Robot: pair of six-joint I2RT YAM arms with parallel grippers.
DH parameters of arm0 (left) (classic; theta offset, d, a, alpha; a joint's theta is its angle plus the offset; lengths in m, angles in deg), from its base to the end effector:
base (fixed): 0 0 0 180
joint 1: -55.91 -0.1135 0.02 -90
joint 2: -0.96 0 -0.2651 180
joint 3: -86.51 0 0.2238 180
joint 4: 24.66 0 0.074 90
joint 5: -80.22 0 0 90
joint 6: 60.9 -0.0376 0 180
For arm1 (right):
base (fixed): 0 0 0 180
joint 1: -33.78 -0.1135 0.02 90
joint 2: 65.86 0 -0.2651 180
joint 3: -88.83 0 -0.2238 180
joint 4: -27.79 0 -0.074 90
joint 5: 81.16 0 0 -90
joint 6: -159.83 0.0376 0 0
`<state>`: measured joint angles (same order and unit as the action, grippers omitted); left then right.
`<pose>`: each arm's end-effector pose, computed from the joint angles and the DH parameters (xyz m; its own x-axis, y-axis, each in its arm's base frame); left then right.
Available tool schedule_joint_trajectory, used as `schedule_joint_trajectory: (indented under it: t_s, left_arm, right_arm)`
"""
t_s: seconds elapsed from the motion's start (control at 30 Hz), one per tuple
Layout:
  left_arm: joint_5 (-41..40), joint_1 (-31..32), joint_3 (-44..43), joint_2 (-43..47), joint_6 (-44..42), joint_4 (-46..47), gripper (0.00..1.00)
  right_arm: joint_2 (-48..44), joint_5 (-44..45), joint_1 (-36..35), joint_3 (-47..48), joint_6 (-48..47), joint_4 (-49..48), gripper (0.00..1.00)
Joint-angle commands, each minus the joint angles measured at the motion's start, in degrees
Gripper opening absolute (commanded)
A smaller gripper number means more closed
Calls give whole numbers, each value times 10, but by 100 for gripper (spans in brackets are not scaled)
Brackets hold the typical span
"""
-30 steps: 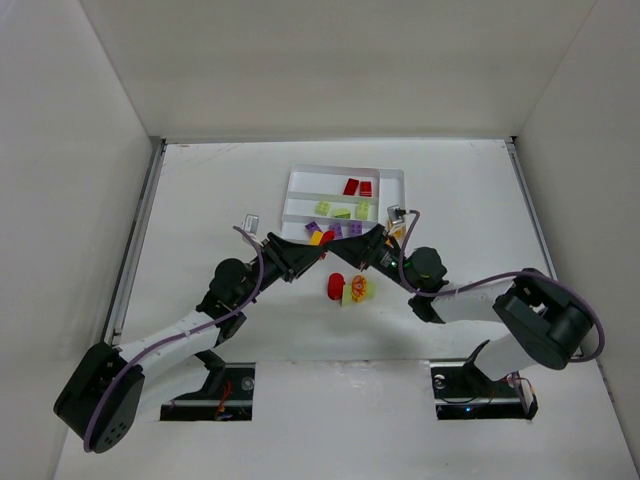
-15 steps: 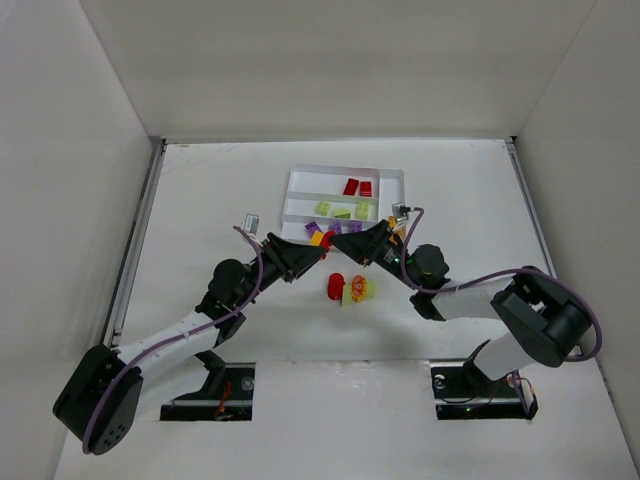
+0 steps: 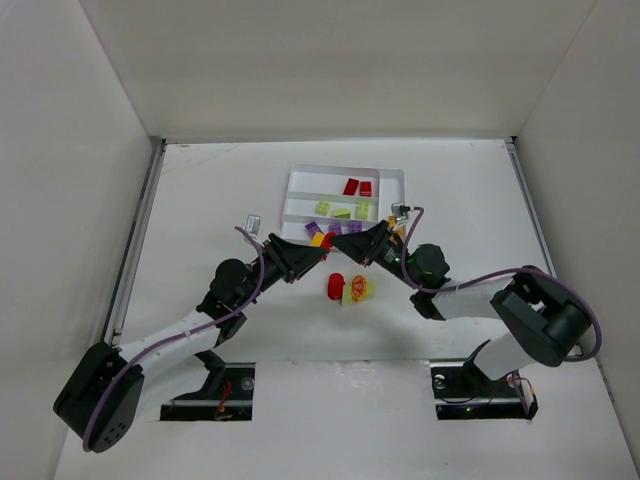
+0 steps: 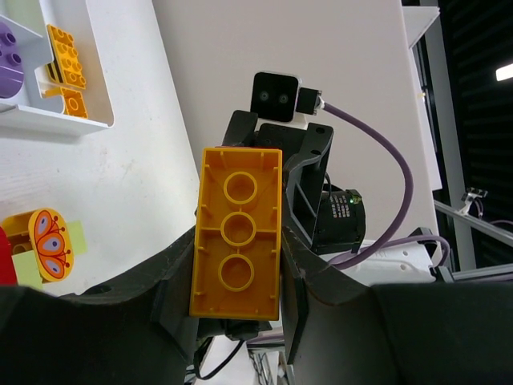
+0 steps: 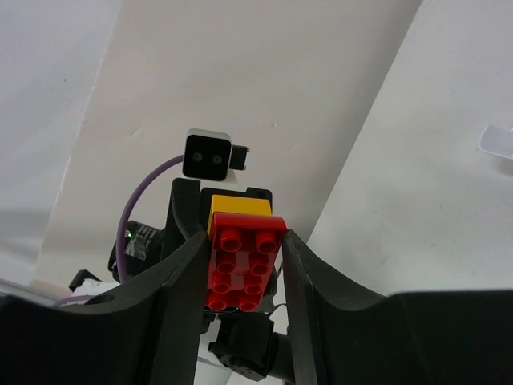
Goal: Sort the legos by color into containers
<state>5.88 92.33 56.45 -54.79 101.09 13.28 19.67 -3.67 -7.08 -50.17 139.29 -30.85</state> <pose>0.1390 -0.1151 0.2590 -0.6927 -0.6269 -0.3566 0.4047 0.0713 -0.9116 0.1960 0.1803 0.2478 -0.6822 0.6187 -0.3897 -0.4525 0.0615 0.8896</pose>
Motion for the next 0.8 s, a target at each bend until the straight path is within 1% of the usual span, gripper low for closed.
schedule_joint_trajectory:
  t_s: [0.0, 0.1, 0.17, 0.23, 0.27, 0.3, 0.4, 0.77]
  left_arm:
    - [17, 10, -13, 4, -4, 50, 19]
    - [21, 10, -12, 3, -3, 50, 20]
    - [21, 8, -11, 5, -3, 50, 21]
    - [21, 3, -8, 14, -2, 43, 27]
    - [21, 0, -5, 20, -2, 39, 32]
    - [21, -7, -4, 28, -2, 31, 39]
    - [21, -23, -2, 41, -4, 7, 45]
    - [18, -33, 0, 47, -9, -1, 44]
  right_arm:
    - [8, -6, 4, 19, -5, -46, 43]
    - [13, -6, 5, 19, -3, -64, 44]
    - [16, -6, 5, 18, 2, -68, 39]
    - [15, -4, 7, 14, 2, -69, 37]
    - [12, -5, 8, 13, 2, -69, 37]
    - [9, -6, 11, 9, 2, -68, 37]
    - [2, -6, 21, -2, 1, -61, 37]
    - [1, -9, 33, -22, 2, -61, 37]
